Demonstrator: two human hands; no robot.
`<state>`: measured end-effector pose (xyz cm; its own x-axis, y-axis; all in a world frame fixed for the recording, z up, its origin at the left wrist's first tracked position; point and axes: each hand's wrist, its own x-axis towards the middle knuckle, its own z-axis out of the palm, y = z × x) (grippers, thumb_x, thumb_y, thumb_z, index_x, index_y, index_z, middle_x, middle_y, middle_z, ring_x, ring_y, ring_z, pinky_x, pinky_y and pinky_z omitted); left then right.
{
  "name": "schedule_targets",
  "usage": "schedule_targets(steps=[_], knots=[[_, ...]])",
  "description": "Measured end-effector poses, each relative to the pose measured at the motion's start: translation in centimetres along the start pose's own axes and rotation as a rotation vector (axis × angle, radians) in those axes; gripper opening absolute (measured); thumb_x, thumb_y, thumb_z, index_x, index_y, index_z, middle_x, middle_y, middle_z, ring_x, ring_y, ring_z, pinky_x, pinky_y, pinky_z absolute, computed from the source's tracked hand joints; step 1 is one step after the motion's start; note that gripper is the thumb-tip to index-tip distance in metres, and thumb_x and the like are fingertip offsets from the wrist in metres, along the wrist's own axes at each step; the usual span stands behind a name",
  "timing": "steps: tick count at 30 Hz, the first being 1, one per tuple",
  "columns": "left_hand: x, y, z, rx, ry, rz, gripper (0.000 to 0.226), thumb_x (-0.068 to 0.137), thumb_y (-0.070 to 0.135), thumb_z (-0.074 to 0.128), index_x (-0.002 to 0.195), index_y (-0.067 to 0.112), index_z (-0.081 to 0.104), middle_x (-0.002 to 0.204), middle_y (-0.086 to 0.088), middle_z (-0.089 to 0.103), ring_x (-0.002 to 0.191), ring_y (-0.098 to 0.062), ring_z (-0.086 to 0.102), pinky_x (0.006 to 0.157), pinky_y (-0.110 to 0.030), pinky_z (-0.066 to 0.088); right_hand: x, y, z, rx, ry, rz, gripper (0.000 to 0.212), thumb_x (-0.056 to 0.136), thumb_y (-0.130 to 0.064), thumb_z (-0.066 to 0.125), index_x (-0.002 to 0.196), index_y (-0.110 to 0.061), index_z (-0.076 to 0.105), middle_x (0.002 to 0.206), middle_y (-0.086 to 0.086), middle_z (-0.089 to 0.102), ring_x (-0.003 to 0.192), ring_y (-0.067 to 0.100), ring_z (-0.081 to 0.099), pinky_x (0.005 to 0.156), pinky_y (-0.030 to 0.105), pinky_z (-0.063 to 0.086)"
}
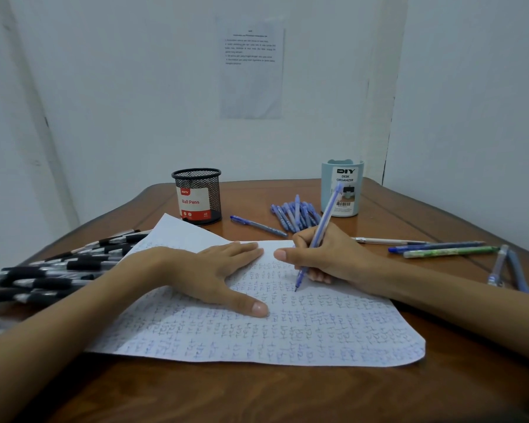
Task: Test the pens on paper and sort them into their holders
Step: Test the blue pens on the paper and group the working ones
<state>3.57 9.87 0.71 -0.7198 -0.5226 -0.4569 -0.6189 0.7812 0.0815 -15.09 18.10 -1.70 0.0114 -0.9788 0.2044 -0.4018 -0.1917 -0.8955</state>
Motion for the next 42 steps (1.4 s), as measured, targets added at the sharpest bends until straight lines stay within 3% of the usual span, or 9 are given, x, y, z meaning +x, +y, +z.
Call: schedule_targets(steps=[6,9,13,18,20,32,37,42], knots=[[-0.07,-0.10,0.12,-0.003,0.003,-0.005,0.146,0.018,0.103,0.024,0.143,0.042,-0.019,0.151,0.022,-0.023,0.142,-0.011,-0.013,0.115,-0.043,0.002,0.37,0.45,-0.14,-0.009,0.040,0.007,0.042,0.085,0.001,0.059,0.051,-0.009,0.039,0.038,-0.002,0.038,0.033,0.005,0.036,0.036,0.014,0.033],[0.03,-0.10,0.15,-0.003,0.005,-0.013,0.137,0.030,0.100,0.031,0.143,0.042,-0.019,0.151,0.022,-0.023,0.142,-0.011,-0.013,0.115,-0.043,0.002,0.25,0.48,-0.30,0.009,0.039,0.019,0.040,0.087,-0.008,0.062,0.052,-0.009,0.043,0.036,-0.005,0.044,0.033,0.004,0.038,0.037,0.015,0.033],[0.03,-0.11,0.07,-0.003,0.004,-0.004,0.148,0.016,0.104,0.022,0.143,0.041,-0.020,0.151,0.022,-0.023,0.143,-0.011,-0.013,0.115,-0.042,0.003,0.14,0.48,-0.17,-0.004,0.045,-0.005,0.039,0.086,-0.014,0.065,0.052,-0.011,0.045,0.038,-0.003,0.046,0.034,0.005,0.040,0.038,0.015,0.035],[0.01,0.04,0.09,-0.004,0.008,-0.014,0.135,0.032,0.099,0.032,0.142,0.041,-0.020,0.151,0.021,-0.024,0.143,-0.012,-0.013,0.115,-0.041,0.002,0.28,0.56,-0.22,-0.004,0.069,-0.007,0.039,0.085,-0.015,0.066,0.052,-0.011,0.045,0.039,-0.002,0.046,0.034,0.005,0.040,0.039,0.015,0.037],[-0.03,-0.03,0.05,-0.002,0.005,-0.007,0.141,0.024,0.102,0.027,0.142,0.041,-0.020,0.151,0.022,-0.024,0.142,-0.011,-0.013,0.115,-0.041,0.003,0.27,0.54,-0.20,-0.005,0.063,-0.004,0.040,0.085,-0.016,0.066,0.052,-0.012,0.045,0.039,-0.002,0.046,0.034,0.005,0.040,0.039,0.015,0.036],[-0.10,0.00,0.02,-0.007,0.003,0.002,0.148,0.014,0.103,0.022,0.143,0.041,-0.019,0.151,0.022,-0.023,0.143,-0.011,-0.013,0.115,-0.043,0.002,0.58,0.67,-0.17,0.004,0.107,-0.022,0.042,0.086,0.001,0.059,0.051,-0.010,0.040,0.041,0.001,0.039,0.035,0.007,0.036,0.037,0.015,0.034],[-0.09,0.00,-0.01,0.003,-0.003,-0.002,0.150,0.013,0.103,0.021,0.143,0.041,-0.020,0.151,0.021,-0.023,0.143,-0.011,-0.013,0.115,-0.042,0.002,0.52,0.94,-0.15,-0.002,0.118,-0.051,0.039,0.086,-0.013,0.065,0.053,-0.010,0.044,0.038,-0.003,0.045,0.033,0.005,0.040,0.037,0.014,0.035],[-0.12,0.15,0.04,0.001,0.002,-0.020,0.134,0.033,0.098,0.033,0.143,0.040,-0.019,0.151,0.021,-0.024,0.142,-0.011,-0.014,0.115,-0.042,0.001,0.71,0.95,-0.15,-0.009,0.142,-0.056,0.042,0.085,0.002,0.059,0.050,-0.010,0.039,0.036,-0.004,0.039,0.033,0.004,0.038,0.038,0.016,0.035]])
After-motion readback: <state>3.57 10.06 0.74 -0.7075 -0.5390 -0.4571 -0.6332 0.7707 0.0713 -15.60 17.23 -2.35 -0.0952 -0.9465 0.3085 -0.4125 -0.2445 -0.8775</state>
